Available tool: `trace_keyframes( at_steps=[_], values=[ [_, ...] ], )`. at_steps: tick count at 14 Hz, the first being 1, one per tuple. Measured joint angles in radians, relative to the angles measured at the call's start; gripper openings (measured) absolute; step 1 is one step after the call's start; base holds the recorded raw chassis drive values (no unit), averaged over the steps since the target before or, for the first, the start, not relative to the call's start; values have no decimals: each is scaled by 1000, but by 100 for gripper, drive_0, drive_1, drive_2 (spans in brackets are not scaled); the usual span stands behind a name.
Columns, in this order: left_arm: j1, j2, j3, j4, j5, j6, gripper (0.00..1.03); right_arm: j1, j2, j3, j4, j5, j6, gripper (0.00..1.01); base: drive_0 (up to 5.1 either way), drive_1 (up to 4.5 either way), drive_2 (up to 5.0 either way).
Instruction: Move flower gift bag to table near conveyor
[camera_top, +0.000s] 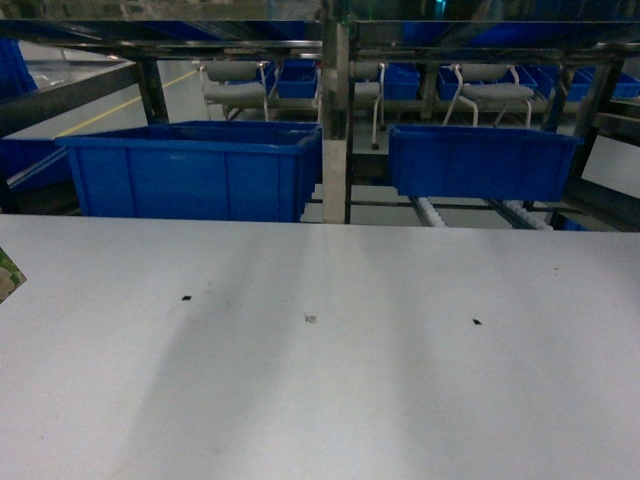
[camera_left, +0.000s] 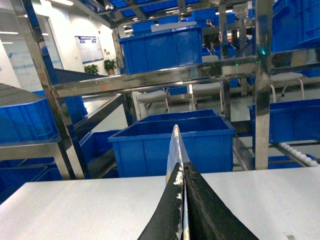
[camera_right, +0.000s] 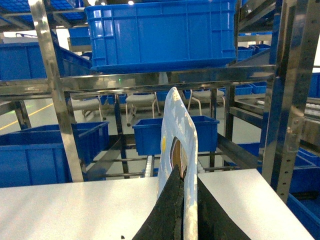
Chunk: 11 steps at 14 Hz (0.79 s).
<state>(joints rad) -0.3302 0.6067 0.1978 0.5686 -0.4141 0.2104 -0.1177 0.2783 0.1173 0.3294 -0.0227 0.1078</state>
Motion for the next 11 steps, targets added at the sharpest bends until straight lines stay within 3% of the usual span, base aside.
trace_keyframes(
  at_steps=[4,9,11],
  values=[
    [0,2,0,0,1,0,2,0,2,0,-5,0,0,2,-348,445,-122],
    [3,1,0,0,0,0,2,0,1,0,0,-3,0,2,0,0,0],
    [2,0,0,0,0,0,2,0,-1,0,2,-3,0,2,-9,337,-355]
  ],
)
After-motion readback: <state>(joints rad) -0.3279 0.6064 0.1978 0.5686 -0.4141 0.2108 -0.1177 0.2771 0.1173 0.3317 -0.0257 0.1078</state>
